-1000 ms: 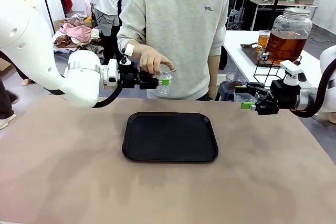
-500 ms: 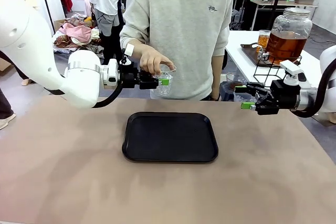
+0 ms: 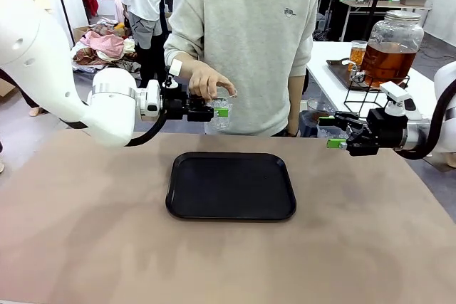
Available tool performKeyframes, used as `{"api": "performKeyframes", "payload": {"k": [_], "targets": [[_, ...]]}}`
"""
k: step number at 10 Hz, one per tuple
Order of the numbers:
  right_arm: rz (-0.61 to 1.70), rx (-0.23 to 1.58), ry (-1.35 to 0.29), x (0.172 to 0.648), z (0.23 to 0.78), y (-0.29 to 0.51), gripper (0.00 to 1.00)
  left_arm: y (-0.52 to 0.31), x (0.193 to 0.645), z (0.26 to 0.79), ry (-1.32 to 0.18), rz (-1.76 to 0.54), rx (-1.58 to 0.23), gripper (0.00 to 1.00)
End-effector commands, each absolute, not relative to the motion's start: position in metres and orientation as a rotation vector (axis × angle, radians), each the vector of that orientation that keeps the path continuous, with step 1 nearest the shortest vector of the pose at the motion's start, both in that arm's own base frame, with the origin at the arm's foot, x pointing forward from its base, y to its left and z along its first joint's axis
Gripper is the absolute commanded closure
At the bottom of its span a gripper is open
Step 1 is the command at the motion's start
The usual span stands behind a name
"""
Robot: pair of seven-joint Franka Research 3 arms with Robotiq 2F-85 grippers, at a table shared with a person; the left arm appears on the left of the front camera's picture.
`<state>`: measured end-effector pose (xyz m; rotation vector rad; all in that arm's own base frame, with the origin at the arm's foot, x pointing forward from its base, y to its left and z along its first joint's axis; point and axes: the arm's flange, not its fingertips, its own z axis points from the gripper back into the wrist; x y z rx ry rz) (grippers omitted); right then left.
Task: Pour the drink into the iced cup.
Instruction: Open the gripper to release the iced cup you were holding.
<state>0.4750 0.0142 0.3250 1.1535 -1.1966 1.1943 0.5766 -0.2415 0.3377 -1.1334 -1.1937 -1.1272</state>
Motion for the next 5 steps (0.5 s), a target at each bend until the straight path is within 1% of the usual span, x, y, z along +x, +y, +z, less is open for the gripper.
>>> {"api": "performKeyframes", "payload": {"k": [1,5], "targets": [[1.195,1.155,-1.194,0.476,0.328,0.015,0.0,-0.229,0.573,0.339,-1.188,-1.15,-1.146,0.0],[1.195,1.155,-1.194,0.476,0.328,0.015,0.0,-0.193,0.557,0.341,-1.182,-1.153,-1.186,0.0]]}}
